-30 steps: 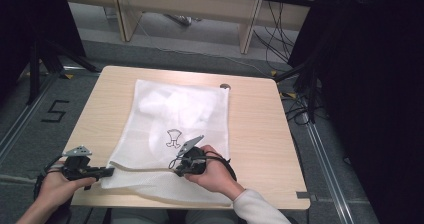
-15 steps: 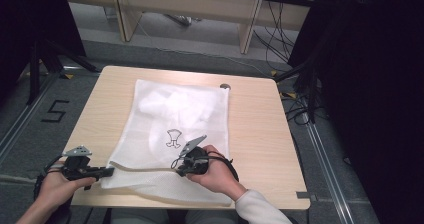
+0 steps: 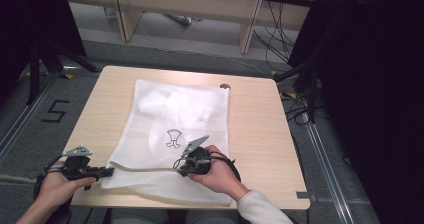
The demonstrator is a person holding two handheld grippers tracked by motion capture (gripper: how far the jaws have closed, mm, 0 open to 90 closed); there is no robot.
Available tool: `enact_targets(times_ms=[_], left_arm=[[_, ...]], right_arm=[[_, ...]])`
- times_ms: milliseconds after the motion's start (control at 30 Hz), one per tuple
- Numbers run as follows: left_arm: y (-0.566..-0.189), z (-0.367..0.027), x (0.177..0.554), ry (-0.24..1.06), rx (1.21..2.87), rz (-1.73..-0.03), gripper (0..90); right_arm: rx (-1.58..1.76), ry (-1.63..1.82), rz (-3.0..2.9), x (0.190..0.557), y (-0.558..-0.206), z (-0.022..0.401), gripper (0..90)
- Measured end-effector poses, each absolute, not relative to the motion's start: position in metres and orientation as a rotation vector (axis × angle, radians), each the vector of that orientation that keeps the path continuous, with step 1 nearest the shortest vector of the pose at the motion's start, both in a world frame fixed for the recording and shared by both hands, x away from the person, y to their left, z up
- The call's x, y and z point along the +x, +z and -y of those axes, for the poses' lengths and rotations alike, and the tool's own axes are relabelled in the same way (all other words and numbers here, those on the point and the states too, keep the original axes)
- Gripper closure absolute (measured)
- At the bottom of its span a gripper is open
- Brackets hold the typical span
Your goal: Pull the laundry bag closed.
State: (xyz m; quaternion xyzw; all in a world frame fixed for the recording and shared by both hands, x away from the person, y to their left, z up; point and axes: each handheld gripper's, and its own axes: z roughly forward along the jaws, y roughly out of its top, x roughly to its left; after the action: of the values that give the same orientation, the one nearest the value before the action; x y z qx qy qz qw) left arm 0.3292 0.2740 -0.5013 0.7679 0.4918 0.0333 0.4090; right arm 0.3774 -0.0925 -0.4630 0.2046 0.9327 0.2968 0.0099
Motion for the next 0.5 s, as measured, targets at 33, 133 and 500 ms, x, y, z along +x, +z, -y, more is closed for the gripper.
enact_targets(times_ms=[33,133,500], left_arm=[[-0.5014,-0.2739,0.3293,0.083,1.934,-1.239,85.5],[-0.5015,-0.2738,0.3293,0.085,1.932,-1.240,85.6],[-0.5014,-0.2739,0.3293,0.084,1.935,-1.237,85.5]], right_arm=[[0.651,0.922,-2.914,0.3773,-0.4627,0.0936,82.6],[0.649,0.934,-2.908,0.3776,-0.4633,0.0954,82.6],[0.657,0.941,-2.909,0.3771,-0.4620,0.0981,82.6]])
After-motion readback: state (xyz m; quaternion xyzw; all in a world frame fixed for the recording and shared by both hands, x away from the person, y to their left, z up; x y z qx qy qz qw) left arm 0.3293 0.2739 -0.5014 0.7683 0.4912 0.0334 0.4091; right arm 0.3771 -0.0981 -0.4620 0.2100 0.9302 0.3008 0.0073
